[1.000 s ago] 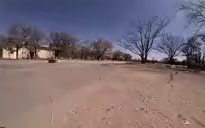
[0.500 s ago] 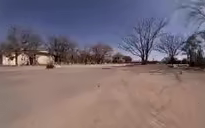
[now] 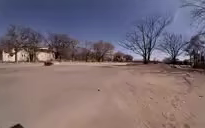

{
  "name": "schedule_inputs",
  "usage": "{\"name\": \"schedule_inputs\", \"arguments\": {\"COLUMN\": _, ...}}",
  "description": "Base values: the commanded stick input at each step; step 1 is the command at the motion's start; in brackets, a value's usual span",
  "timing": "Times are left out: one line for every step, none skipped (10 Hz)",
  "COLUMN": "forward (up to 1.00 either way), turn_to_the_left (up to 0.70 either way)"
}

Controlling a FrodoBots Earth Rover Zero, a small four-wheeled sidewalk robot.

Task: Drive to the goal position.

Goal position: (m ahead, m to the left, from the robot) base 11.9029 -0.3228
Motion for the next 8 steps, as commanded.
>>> {"name": "schedule_inputs", "arguments": {"forward": 1.0, "turn_to_the_left": 0.0}}
{"name": "schedule_inputs", "arguments": {"forward": 1.0, "turn_to_the_left": 0.0}}
{"name": "schedule_inputs", "arguments": {"forward": 1.0, "turn_to_the_left": 0.16}}
{"name": "schedule_inputs", "arguments": {"forward": 1.0, "turn_to_the_left": 0.27}}
{"name": "schedule_inputs", "arguments": {"forward": 1.0, "turn_to_the_left": 0.12}}
{"name": "schedule_inputs", "arguments": {"forward": 1.0, "turn_to_the_left": 0.0}}
{"name": "schedule_inputs", "arguments": {"forward": 1.0, "turn_to_the_left": 0.0}}
{"name": "schedule_inputs", "arguments": {"forward": 1.0, "turn_to_the_left": 0.0}}
